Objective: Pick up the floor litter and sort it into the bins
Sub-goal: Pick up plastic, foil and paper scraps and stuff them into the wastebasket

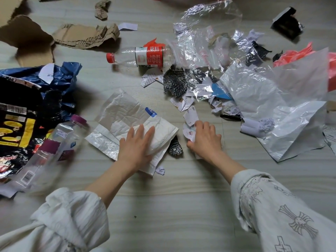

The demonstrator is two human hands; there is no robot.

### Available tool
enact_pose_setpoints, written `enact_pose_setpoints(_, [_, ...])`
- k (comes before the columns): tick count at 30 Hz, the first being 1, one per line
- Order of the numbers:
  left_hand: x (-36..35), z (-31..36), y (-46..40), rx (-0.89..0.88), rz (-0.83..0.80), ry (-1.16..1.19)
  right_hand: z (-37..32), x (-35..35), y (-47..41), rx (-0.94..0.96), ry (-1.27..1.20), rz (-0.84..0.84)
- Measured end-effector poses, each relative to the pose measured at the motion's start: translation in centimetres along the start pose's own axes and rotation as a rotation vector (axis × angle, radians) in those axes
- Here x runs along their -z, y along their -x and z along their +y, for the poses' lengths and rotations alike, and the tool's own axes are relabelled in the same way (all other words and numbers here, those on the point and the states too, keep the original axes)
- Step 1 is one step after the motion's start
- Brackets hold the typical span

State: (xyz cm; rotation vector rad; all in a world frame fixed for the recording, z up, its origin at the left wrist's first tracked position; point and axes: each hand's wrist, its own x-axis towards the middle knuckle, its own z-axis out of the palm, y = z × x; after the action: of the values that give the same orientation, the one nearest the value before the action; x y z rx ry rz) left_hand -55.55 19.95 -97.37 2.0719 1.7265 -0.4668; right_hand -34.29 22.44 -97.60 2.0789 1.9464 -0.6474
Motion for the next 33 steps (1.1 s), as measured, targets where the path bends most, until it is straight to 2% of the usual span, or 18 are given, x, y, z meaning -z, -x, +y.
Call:
enact_pose_setpoints(5, [-0.6, 0.7, -0.1, 0.045, -0.070, 0.085, 0.2, 0.1, -0.1, 0.031, 0.026, -0.057])
enact_pose_setpoints(9, [-1.2, 2.1, -0.4, 0.104, -0.046, 0.085, 0.0, 0.6, -1.1, 0.012, 0.051, -0.137])
enact_pose_setpoints(14, [-1.0, 1.3, -0.7, 0.054, 0.030, 0.092, 0.0, 0.4, -1.5, -0.012, 0.079, 0.012])
enact_pose_setpoints(18, [-1.1, 0.3, -0.1, -0.004, 0.054, 0.071, -0.6, -0.1, -1.6, 0.002, 0.135, 0.061])
enact_pose_setpoints(26, [-0.3, -0.6, 1.4, -0.071, -0.010, 0.058, -1.0, -0.6, -1.7, -0.003, 0.118, 0.199])
enact_pose_setpoints(33, [1.6, -2.0, 2.7, -0.117, -0.042, 0.044, 0.0, -0.9, -0.4, 0.006, 0.074, 0.230])
